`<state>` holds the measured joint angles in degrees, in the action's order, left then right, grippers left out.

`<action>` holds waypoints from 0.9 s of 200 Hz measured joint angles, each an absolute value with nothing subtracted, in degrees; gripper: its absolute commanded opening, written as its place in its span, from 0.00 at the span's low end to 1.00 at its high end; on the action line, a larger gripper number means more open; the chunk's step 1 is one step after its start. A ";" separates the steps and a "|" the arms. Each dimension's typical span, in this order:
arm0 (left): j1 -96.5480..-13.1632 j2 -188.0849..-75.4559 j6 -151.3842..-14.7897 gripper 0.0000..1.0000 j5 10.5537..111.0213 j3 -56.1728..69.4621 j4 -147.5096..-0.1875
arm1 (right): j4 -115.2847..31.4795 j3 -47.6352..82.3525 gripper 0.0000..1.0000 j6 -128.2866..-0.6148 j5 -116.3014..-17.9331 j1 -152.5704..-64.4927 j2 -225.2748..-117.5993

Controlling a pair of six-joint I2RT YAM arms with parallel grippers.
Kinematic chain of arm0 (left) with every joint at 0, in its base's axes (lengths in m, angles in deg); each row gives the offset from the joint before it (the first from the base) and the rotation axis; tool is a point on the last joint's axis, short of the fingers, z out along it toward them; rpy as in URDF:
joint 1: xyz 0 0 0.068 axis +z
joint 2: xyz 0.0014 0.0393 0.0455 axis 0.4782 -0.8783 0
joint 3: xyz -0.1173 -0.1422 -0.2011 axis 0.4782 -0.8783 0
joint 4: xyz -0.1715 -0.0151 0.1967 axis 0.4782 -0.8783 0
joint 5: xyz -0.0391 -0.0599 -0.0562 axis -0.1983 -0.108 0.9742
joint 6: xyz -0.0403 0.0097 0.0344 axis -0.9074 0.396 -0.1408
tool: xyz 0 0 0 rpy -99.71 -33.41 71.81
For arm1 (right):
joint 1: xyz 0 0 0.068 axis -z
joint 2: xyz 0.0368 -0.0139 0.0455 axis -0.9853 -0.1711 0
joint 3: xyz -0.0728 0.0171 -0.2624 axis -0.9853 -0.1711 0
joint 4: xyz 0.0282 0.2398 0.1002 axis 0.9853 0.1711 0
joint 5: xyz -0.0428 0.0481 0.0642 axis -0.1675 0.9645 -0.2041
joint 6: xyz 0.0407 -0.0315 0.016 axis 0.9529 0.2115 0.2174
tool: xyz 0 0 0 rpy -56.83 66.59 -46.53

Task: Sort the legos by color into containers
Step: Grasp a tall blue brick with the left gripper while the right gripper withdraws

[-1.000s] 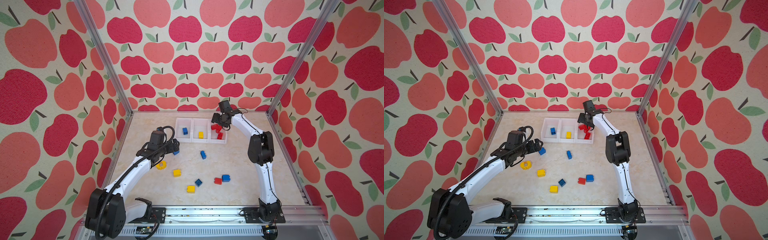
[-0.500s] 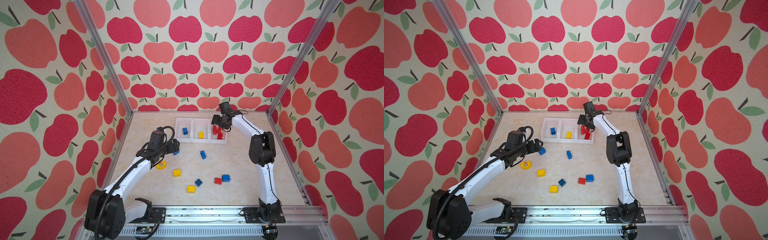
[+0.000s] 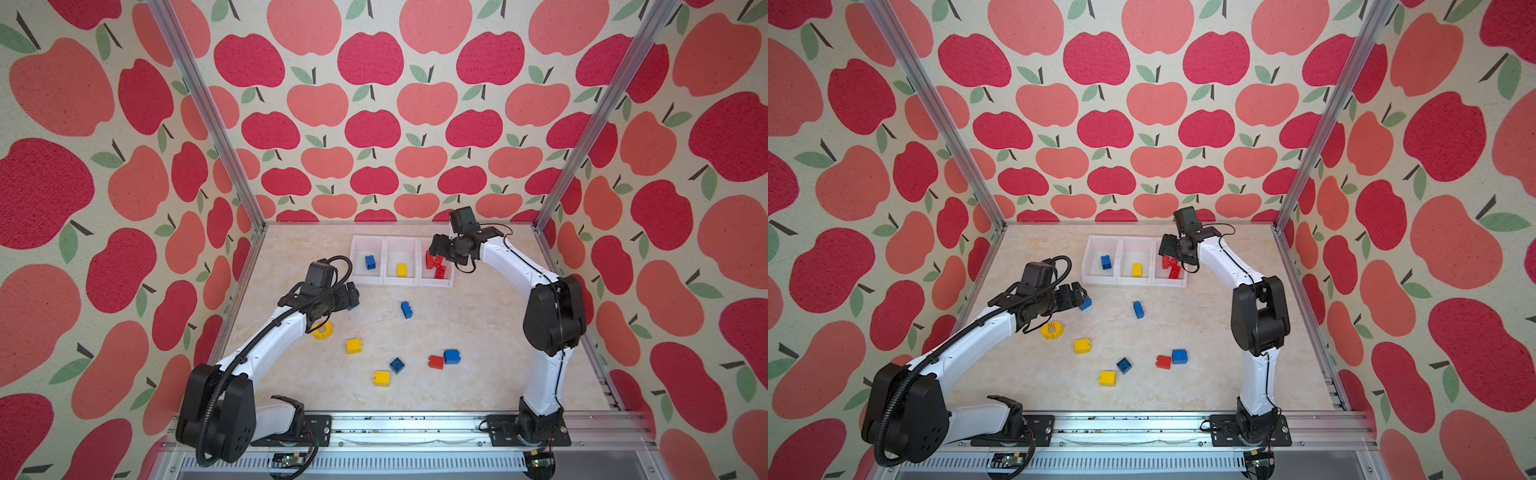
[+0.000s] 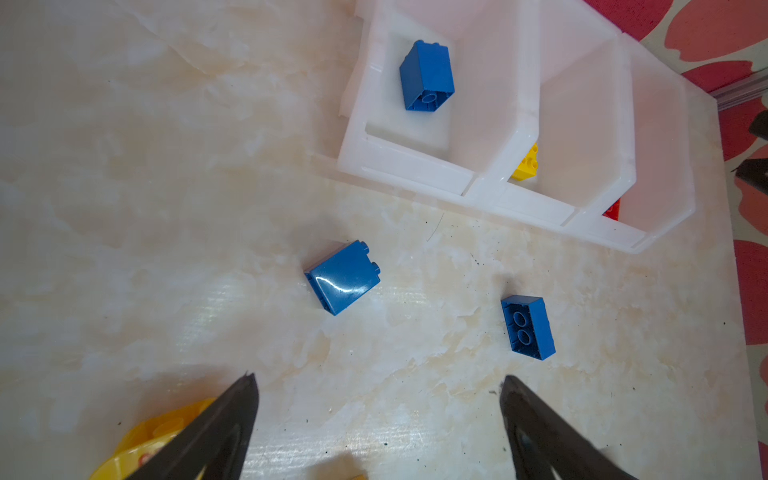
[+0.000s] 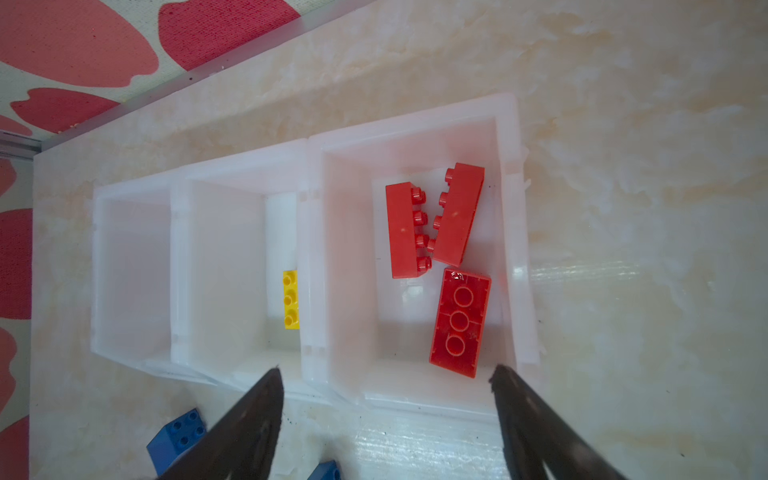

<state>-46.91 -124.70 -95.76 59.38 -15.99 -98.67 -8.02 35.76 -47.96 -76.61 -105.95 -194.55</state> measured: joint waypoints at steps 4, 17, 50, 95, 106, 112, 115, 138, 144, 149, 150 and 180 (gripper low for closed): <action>-47.07 -125.26 -95.78 0.92 59.32 -15.55 -99.02 | -8.10 34.95 0.81 -48.06 -76.50 -106.06 -193.94; -47.48 -127.38 -96.15 0.91 58.86 -13.63 -100.57 | -8.17 32.16 0.82 -48.28 -76.15 -106.43 -191.69; -48.20 -134.09 -97.81 0.90 56.89 -6.13 -106.30 | -8.10 25.53 0.82 -48.92 -75.63 -107.17 -186.77; -48.34 -140.32 -101.70 0.88 56.10 0.60 -112.42 | -6.77 18.76 0.86 -49.66 -75.56 -107.26 -180.17; -48.34 -141.48 -102.95 0.87 56.13 1.32 -113.29 | -6.42 17.34 0.87 -49.88 -75.54 -107.26 -178.31; -48.34 -142.12 -103.50 0.87 56.13 1.65 -113.77 | -6.25 16.62 0.88 -50.01 -75.54 -107.26 -177.37; -48.34 -142.49 -103.82 0.87 56.15 1.80 -113.99 | -6.14 16.33 0.88 -50.01 -75.54 -107.26 -177.00; -48.51 -145.42 -106.14 0.86 56.10 3.20 -115.48 | -5.41 13.67 0.89 -50.40 -75.56 -107.26 -173.89; -48.62 -146.31 -106.56 0.86 56.00 3.68 -115.94 | -5.37 13.01 0.89 -50.45 -75.56 -107.26 -173.26; -48.75 -146.92 -106.80 0.85 55.75 4.09 -116.24 | -5.31 12.44 0.89 -50.47 -75.54 -107.26 -172.80; -48.79 -147.14 -106.97 0.85 55.67 4.23 -116.29 | -5.31 12.35 0.89 -50.47 -75.56 -107.26 -172.71; -49.67 -150.75 -108.65 0.82 54.12 6.85 -117.36 | -4.93 10.15 0.90 -50.62 -75.56 -107.26 -171.49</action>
<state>-49.67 -150.75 -108.65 54.12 6.85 -117.36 -4.93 10.15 -50.62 -75.56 -107.26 -171.49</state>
